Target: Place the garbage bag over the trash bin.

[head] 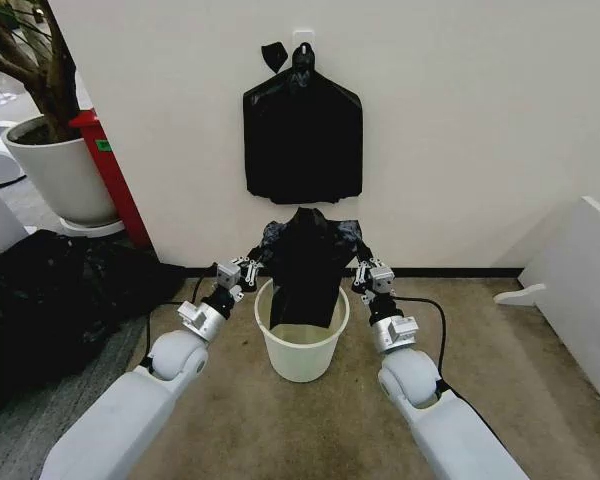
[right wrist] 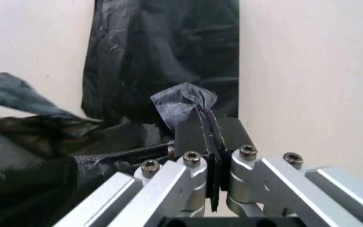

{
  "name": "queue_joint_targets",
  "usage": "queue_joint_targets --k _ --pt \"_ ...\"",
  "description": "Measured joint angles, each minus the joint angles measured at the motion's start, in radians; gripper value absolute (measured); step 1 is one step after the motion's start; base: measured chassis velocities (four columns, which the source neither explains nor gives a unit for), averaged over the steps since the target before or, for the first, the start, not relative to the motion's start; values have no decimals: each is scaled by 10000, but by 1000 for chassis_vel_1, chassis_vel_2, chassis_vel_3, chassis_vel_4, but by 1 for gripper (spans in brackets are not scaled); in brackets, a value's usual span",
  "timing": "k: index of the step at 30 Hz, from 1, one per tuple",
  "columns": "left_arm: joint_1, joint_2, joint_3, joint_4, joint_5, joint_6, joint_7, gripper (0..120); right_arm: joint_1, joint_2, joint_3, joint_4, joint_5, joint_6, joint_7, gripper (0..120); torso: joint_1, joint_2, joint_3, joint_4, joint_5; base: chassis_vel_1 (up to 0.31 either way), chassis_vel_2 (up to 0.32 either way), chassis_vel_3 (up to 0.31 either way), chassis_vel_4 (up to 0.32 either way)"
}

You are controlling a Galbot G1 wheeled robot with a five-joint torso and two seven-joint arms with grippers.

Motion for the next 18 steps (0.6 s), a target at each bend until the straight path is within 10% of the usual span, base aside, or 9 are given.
queue_joint_targets --k 18 --pt "-481 -996 -392 1934 1285 -2178 2037 0 -37 580 479 -623 -277 1886 407 0 0 0 0 0 0 0 0 0 0"
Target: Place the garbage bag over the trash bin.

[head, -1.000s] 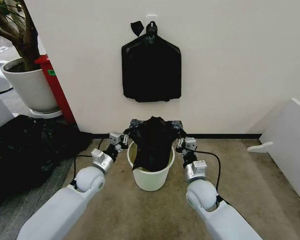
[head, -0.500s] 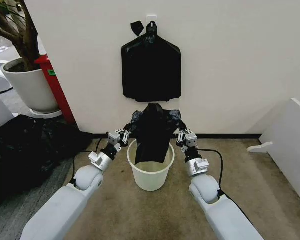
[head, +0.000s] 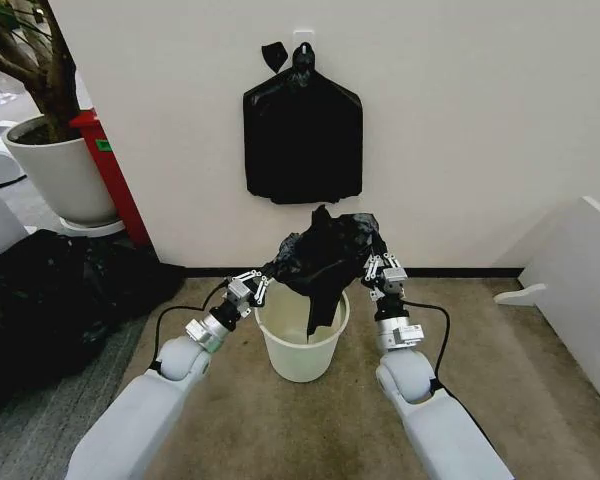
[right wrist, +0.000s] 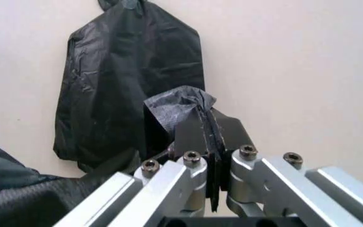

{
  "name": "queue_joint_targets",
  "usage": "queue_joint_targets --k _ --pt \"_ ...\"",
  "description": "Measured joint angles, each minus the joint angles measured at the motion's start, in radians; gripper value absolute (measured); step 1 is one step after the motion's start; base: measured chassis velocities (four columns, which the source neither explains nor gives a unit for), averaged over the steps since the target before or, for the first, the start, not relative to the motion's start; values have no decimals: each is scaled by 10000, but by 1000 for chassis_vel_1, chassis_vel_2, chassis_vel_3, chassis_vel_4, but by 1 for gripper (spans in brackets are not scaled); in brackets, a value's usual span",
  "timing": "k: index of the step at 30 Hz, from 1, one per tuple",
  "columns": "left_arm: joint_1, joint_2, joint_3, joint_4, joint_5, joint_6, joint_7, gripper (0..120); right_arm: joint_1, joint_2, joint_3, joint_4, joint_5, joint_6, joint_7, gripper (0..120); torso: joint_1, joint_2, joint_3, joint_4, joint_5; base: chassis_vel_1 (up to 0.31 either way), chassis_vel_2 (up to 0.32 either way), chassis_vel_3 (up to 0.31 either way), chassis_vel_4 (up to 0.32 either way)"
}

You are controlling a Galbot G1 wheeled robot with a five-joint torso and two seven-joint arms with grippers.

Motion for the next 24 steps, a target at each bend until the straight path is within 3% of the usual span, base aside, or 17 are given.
queue_joint_targets --k 6,10,16,24 --pt "-447 -315 -69 911 1472 -842 -395 0 -43 -47 29 -368 -32 400 20 0 0 0 0 -3 -1 0 0 0 0" --pt "-509 -682 -15 1618 2729 -1070 -1903 0 57 14 -1 -940 -15 684 42 0 0 0 0 0 0 0 0 0 0" --pt "-558 -721 -32 1770 3495 -1048 -2439 0 28 -141 -248 -1084 32 743 24 0 0 0 0 -2 -1 0 0 0 0" --pt "-340 -267 -57 1747 4167 -988 -2301 0 -411 -342 -837 -988 -713 659 303 0 0 0 0 0 -1 0 0 0 0"
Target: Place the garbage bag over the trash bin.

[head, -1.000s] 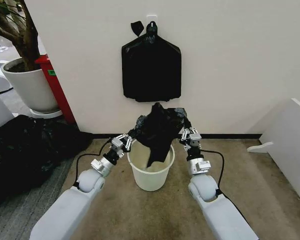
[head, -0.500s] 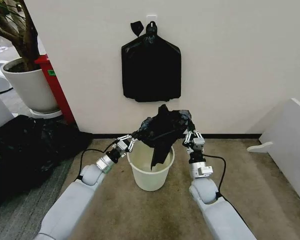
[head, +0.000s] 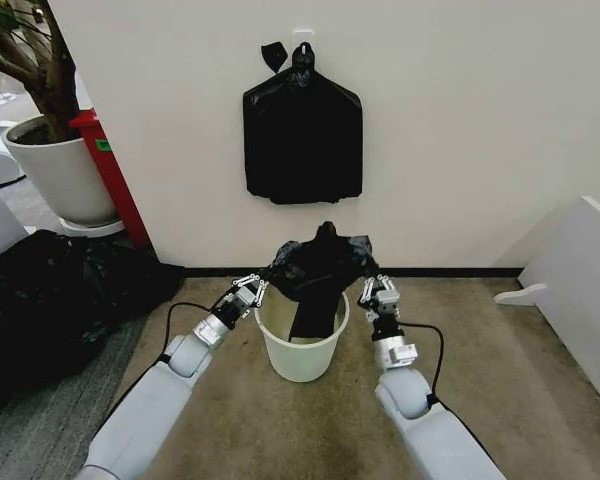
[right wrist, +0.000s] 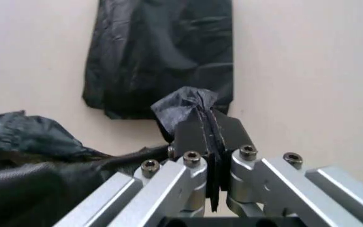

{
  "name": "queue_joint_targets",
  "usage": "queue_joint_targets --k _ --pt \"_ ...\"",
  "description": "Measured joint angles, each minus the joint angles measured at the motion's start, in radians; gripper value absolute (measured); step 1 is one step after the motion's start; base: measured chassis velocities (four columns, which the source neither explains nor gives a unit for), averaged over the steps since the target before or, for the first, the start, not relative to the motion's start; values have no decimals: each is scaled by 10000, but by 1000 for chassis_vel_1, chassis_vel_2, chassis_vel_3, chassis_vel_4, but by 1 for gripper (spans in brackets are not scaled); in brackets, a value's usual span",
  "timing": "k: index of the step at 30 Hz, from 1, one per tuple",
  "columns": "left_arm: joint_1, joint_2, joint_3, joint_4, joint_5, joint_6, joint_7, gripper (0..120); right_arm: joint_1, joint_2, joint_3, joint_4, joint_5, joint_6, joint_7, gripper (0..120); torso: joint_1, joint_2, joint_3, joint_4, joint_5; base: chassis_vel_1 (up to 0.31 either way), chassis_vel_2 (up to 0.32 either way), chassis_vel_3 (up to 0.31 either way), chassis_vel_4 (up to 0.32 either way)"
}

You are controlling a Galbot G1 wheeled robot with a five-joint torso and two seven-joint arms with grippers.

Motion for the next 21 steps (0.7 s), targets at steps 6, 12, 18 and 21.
queue_joint_targets --k 6,12,18,21 --pt "395 461 -39 -409 56 -9 669 0 -400 -208 -253 521 -261 -217 222 0 0 0 -1 -2 -1 0 0 0 0" --pt "1092 1331 -76 -1027 -343 305 1282 0 -1067 -639 -814 1400 394 -1050 732 0 0 0 -1 0 1 0 0 0 0" --pt "1956 2114 -114 -1908 -1111 1176 1084 0 -1670 -1109 -1681 2598 2136 -2896 1597 0 0 0 -1 0 0 0 0 0 0" --pt "2712 2662 -106 -2927 -2295 2041 708 0 -1871 -1325 -1989 3594 3603 -4114 2184 0 -1 1 -2 0 0 0 0 0 0"
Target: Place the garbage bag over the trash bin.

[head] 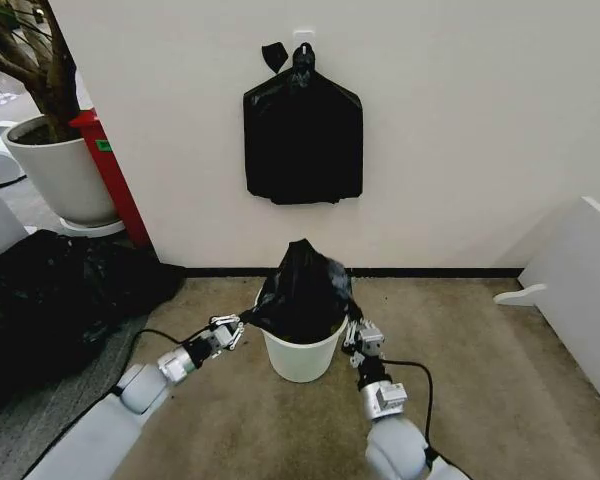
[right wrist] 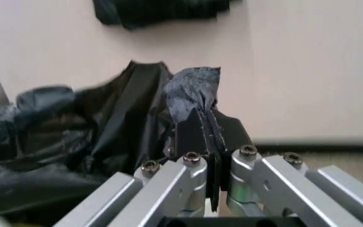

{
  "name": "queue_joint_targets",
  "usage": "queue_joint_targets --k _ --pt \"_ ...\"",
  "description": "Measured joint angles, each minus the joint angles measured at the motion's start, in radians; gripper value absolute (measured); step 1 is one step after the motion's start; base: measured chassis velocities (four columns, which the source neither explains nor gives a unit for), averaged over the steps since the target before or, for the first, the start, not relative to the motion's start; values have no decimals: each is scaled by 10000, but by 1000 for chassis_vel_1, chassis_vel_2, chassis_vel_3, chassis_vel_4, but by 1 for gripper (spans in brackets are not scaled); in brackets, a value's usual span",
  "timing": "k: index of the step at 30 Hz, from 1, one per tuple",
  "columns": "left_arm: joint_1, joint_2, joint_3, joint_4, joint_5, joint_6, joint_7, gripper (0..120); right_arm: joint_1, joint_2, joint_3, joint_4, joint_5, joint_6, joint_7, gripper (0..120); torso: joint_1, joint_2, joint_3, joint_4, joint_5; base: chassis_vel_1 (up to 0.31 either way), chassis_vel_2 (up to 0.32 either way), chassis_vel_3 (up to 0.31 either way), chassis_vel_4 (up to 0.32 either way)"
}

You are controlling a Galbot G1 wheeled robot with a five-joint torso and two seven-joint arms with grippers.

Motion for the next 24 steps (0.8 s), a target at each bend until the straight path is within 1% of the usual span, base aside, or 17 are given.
queue_joint_targets --k 2,4,5,7,10,11,13,16,24 --pt "396 292 62 -650 -695 556 -334 0 -34 -96 -71 528 996 -611 382 0 0 0 0 1 -1 0 0 0 0" --pt "496 366 81 -810 -871 703 -433 0 -42 -119 -76 632 1215 -724 469 0 0 0 0 0 -1 0 0 0 0" --pt "724 538 151 -1173 -1275 1047 -633 0 -62 -183 -79 844 1663 -976 654 0 0 0 0 -1 2 0 0 0 0" --pt "943 722 234 -1492 -1570 1365 -761 0 -105 -267 -61 1042 2040 -1288 843 0 0 0 0 0 0 0 0 0 0" --pt "1072 878 260 -1640 -1353 1636 -916 0 -246 -431 34 1218 2288 -1730 976 0 0 0 1 -1 1 0 0 0 0" --pt "1072 878 260 -1640 -1353 1636 -916 0 -246 -431 34 1218 2288 -1730 976 0 0 0 1 -1 1 0 0 0 0" --pt "1074 915 257 -1541 -952 1778 -1121 0 -385 -573 102 1284 2318 -2042 985 0 0 0 1 -3 1 0 0 0 0" --pt "1084 888 263 -1460 -686 1977 -1500 0 -597 -749 157 1398 2179 -2342 974 0 0 0 2 -1 2 0 0 0 0" --pt "1069 951 213 -1972 -891 2366 -1841 0 -777 -1166 457 2129 2022 -2823 900 0 0 0 2 -2 1 0 0 0 0"
